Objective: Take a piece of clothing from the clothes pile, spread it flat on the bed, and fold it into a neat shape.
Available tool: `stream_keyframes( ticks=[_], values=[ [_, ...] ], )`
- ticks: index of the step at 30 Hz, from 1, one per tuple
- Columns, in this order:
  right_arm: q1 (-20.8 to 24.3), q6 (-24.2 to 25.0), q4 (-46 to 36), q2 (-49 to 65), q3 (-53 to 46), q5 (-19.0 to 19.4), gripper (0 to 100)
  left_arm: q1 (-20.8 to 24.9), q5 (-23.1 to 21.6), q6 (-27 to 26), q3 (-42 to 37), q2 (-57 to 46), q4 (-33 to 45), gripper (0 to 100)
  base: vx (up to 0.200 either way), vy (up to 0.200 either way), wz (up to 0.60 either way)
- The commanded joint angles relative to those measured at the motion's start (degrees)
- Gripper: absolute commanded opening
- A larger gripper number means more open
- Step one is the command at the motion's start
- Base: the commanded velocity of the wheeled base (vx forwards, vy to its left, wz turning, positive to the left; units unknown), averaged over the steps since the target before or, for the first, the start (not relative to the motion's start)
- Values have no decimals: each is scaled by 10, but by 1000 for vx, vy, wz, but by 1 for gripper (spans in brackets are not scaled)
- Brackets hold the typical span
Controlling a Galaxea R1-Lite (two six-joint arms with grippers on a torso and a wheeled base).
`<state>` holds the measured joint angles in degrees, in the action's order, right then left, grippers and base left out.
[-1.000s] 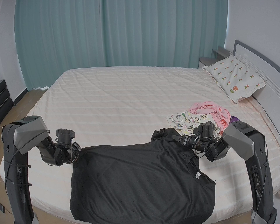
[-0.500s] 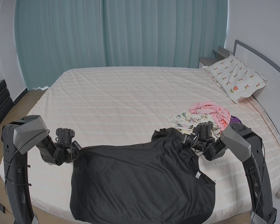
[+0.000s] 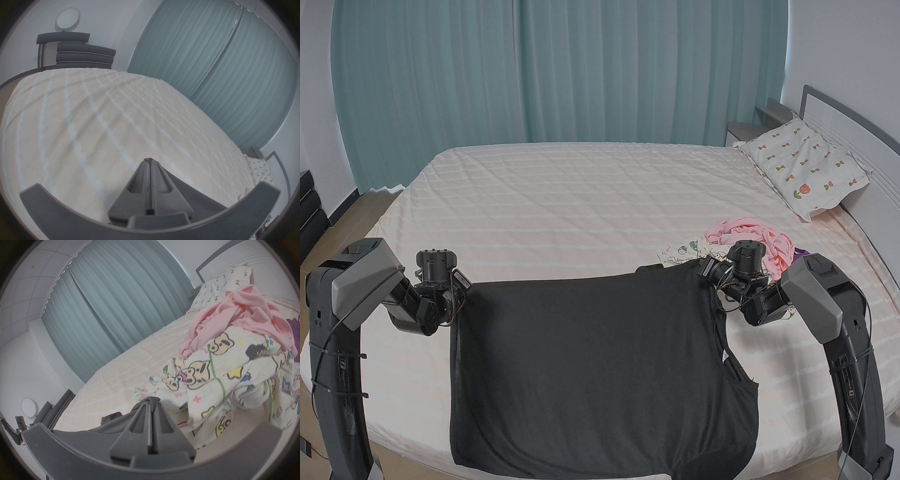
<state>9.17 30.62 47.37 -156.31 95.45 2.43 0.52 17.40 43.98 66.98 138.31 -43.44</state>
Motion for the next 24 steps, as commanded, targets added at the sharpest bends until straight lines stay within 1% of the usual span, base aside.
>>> stream_keyframes(
  ticks=[1, 4, 7, 8, 12, 19, 20, 21, 24],
  values=[
    [-3, 4, 1, -8, 28, -14, 0, -1, 2, -14, 68, 40, 6, 0, 0, 0, 0],
    [-1, 17, -1, -13, 54, -32, 0, -1, 3, -27, 105, 52, 27, 0, 0, 0, 0],
    [0, 21, -4, -19, 56, -35, 0, -1, 3, -28, 126, 58, 45, 0, 0, 0, 0],
    [1, 20, -4, -31, 56, -37, 0, -1, 3, -28, 141, 70, 63, 0, 0, 0, 0],
    [1, 17, -4, -45, 60, -38, 0, 1, 3, -32, 145, 86, 74, 0, 0, 0, 0],
    [-1, 17, -6, -44, 69, -47, 0, 8, 3, -40, 185, 121, 85, 0, 0, 0, 0],
    [-1, 17, -9, -44, 67, -48, 100, 11, 3, -40, 189, 123, 92, 0, 0, 0, 0],
    [-1, 16, -10, -44, 65, -49, 100, 12, 3, -40, 191, 124, 94, 100, 0, 0, 0],
    [0, 15, -31, -37, 46, -47, 100, 18, 3, -40, 200, 126, 112, 100, 0, 0, 0]
  ],
)
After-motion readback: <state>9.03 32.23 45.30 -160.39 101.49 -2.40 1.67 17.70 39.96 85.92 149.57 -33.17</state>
